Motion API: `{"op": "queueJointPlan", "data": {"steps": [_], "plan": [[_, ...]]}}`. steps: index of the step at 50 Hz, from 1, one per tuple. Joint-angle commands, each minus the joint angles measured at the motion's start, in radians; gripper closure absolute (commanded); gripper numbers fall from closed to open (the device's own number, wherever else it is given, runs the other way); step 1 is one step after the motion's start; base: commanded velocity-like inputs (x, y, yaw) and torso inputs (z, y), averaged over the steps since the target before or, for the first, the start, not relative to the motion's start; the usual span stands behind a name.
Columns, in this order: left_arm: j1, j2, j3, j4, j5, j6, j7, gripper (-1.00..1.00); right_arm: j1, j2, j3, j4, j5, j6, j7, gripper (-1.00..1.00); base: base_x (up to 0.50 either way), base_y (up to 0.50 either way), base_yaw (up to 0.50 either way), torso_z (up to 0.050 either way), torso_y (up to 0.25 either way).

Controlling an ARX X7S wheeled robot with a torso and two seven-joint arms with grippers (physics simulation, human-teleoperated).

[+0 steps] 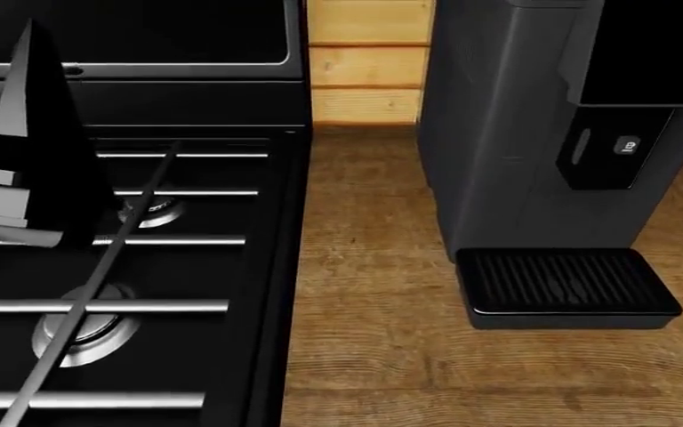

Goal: Pick the mug from the cabinet, place it under the coffee machine dispenser, and press the start button.

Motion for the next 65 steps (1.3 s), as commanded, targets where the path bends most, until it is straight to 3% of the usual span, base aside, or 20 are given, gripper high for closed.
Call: {"op": "queueJointPlan", "data": {"steps": [1,10,26,27,37,44,65], "plan": [[0.033,0.017,-0.022,-0.009,-0.001,0.053,0.029,-1.00,0.000,0.000,0.000,0.000,0.000,0.000,0.000,-1.00,0.00,0.00,0.00,0.000,0.000],[0.048,0.017,-0.025,0.001,0.000,0.070,0.040,-1.00,0.000,0.000,0.000,0.000,0.000,0.000,0.000,-1.00,0.00,0.00,0.00,0.000,-0.215],[0.049,0.001,-0.014,0.019,-0.022,0.077,0.046,-1.00,0.000,0.000,0.000,0.000,0.000,0.000,0.000,-1.00,0.00,0.00,0.00,0.000,0.000],[0.049,0.000,-0.014,0.019,-0.022,0.078,0.045,-1.00,0.000,0.000,0.000,0.000,0.000,0.000,0.000,1.00,0.00,0.00,0.00,0.000,0.000],[0.049,-0.001,-0.009,0.011,-0.011,0.074,0.027,-1.00,0.000,0.000,0.000,0.000,0.000,0.000,0.000,1.00,0.00,0.00,0.00,0.000,0.000],[0.076,0.025,-0.006,0.018,0.103,0.120,0.063,-1.00,0.000,0.000,0.000,0.000,0.000,0.000,0.000,1.00,0.00,0.00,0.00,0.000,0.000],[0.095,0.005,-0.013,0.025,0.035,0.149,0.073,-1.00,0.000,0.000,0.000,0.000,0.000,0.000,0.000,1.00,0.00,0.00,0.00,-0.018,0.231]]}}
